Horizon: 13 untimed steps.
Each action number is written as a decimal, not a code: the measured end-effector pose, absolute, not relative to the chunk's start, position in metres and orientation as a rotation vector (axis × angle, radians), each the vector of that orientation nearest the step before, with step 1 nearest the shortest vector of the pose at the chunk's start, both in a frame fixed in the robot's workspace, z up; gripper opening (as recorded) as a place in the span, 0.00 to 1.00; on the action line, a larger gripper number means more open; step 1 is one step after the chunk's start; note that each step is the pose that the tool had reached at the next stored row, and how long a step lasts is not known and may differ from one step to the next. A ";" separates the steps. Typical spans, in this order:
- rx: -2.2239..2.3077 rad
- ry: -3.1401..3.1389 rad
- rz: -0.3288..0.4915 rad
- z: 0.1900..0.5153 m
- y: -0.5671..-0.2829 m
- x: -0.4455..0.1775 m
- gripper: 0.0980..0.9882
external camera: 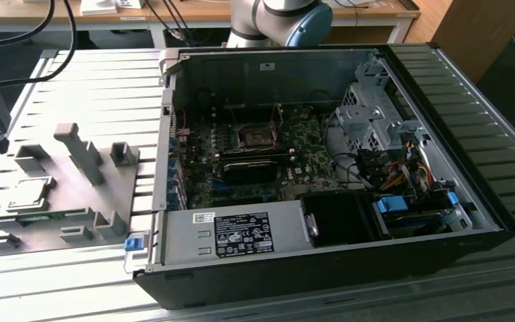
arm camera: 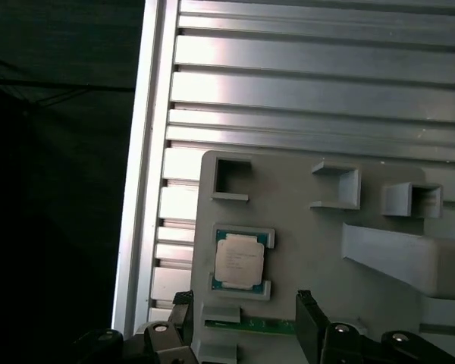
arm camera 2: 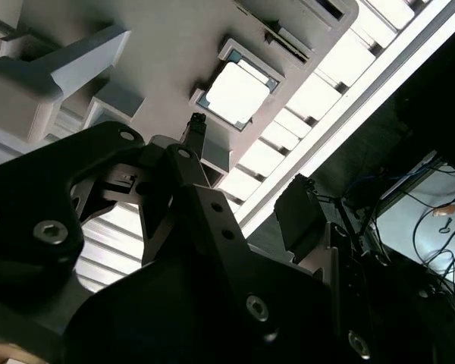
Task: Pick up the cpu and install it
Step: 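Pick up the cpu and move it towards the insertion slot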
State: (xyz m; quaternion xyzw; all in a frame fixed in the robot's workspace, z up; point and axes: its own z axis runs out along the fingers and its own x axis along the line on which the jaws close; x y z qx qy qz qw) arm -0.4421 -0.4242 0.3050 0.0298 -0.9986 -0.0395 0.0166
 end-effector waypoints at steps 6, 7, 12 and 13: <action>0.090 -3.105 -0.119 0.302 -0.424 -0.442 0.62; 0.090 -3.105 -0.118 0.301 -0.424 -0.442 0.62; 0.090 -3.105 -0.117 0.300 -0.424 -0.442 0.63; 0.090 -3.105 -0.117 0.300 -0.424 -0.442 0.63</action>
